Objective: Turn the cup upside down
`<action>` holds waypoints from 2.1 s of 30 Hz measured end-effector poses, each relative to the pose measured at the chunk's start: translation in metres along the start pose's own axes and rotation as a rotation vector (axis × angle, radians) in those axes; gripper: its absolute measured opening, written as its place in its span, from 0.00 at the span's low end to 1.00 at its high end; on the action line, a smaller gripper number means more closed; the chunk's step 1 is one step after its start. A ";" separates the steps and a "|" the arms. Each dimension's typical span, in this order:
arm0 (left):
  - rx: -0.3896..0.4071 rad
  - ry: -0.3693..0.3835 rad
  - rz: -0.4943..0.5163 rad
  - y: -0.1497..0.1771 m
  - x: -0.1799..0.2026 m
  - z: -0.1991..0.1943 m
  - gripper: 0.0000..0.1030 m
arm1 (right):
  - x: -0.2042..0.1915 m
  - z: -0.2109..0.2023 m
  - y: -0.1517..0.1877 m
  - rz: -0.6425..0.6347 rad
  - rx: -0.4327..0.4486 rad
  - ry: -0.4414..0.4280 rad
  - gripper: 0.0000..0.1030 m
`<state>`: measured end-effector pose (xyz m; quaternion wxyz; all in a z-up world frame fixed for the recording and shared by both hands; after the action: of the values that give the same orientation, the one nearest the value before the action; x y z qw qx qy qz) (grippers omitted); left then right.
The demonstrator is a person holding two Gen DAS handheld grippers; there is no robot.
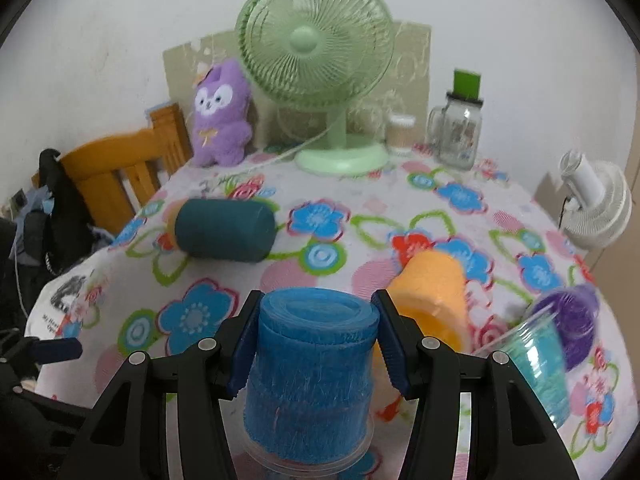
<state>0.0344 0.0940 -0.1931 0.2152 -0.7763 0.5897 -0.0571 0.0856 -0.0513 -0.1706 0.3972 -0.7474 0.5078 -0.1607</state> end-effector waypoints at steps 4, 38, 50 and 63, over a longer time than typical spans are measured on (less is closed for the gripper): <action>-0.019 0.009 -0.002 0.005 -0.007 0.005 0.97 | -0.005 -0.004 0.006 -0.012 -0.015 0.004 0.55; 0.103 0.057 0.027 -0.050 0.027 -0.142 0.97 | 0.044 -0.133 -0.084 0.127 -0.121 0.044 0.88; 0.205 0.057 -0.025 -0.050 0.034 -0.194 0.99 | 0.051 -0.180 -0.105 0.071 -0.062 0.007 0.92; 0.218 0.080 -0.040 -0.047 0.047 -0.225 1.00 | 0.065 -0.210 -0.108 0.076 -0.065 -0.010 0.95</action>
<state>0.0131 -0.0002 0.0204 0.2734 -0.7571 0.5724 -0.1563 0.0470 -0.1812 0.0331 0.3810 -0.7408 0.5387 -0.1256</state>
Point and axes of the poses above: each gripper's, at about its wrist camera, not at the fingertips, and z roughly the way its jaws point, x to its right, y to its underside, the point moved 4 cm from there along z, roughly the way its jaws point, and after that the axes turned 9 degrees about -y, right-handed, at the moved point
